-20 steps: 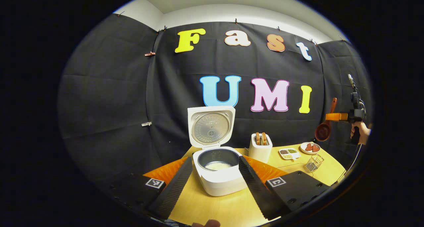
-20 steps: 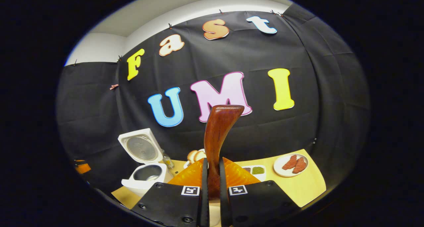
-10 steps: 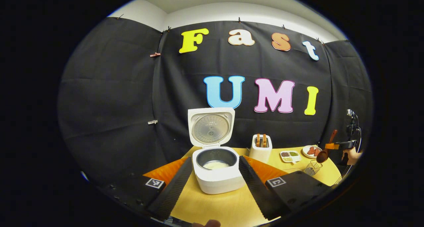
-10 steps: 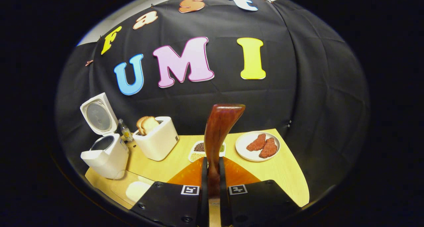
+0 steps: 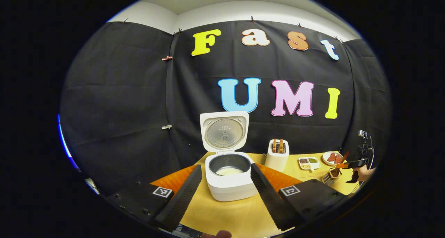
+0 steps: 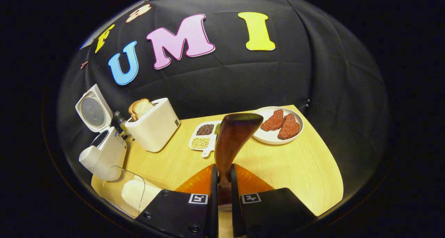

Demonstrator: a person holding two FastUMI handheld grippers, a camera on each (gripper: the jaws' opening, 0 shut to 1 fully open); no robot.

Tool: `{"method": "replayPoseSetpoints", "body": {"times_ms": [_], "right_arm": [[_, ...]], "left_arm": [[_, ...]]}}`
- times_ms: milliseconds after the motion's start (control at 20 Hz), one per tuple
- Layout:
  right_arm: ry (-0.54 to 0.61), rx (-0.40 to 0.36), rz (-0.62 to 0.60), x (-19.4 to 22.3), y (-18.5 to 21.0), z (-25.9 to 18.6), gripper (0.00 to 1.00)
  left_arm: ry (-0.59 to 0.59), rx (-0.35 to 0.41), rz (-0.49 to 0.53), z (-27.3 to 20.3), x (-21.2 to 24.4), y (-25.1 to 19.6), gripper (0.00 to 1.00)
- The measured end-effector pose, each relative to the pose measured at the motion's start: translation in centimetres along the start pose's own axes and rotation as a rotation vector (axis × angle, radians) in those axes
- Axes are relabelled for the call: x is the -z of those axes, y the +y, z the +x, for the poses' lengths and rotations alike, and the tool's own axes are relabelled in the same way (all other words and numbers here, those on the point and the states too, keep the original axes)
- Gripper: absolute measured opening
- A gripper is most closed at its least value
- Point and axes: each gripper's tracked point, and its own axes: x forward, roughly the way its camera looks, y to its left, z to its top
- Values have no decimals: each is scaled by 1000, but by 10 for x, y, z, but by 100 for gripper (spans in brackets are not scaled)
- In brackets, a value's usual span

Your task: Close the left gripper, press the button to open the rice cooker; take a wooden spoon from the chopstick holder with the right hand, scoop a spoonful of rice and pour it into the rice cooker, then put the wooden spoon back into the chopstick holder.

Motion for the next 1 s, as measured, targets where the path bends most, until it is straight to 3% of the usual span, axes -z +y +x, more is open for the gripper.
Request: {"method": "replayPoseSetpoints", "body": {"times_ms": [150, 200, 250, 300, 350, 450, 550, 600, 750, 1000], "right_arm": [[5, 36, 26, -7, -11, 4, 20], [19, 51, 28, -6, -16, 3, 35], [32, 59, 26, -4, -20, -2, 41], [43, 62, 23, -2, -22, -4, 34], [55, 62, 16, 0, -22, -8, 57], [64, 59, -7, 2, -23, -21, 73], [46, 71, -3, -4, -27, -39, 82], [22, 75, 16, -10, -26, -47, 93], [-60, 66, 51, -32, -19, -86, 98], [-204, 41, 58, -70, 4, -154, 98]], "left_arm": [[-20, 1, 17, 1, -11, -2, 97], [-29, 4, 18, 1, -14, -3, 97], [-41, 10, 18, 3, -20, -4, 97], [-51, 14, 21, 5, -24, -5, 97], [-63, 15, 25, 7, -30, -4, 97], [-88, 24, 27, 12, -40, -4, 96], [-106, 40, 23, 16, -48, -7, 97], [-116, 48, 21, 19, -53, -7, 96], [-151, 70, 27, 32, -76, -9, 97], [-227, 104, 45, 74, -124, -11, 97]]}}
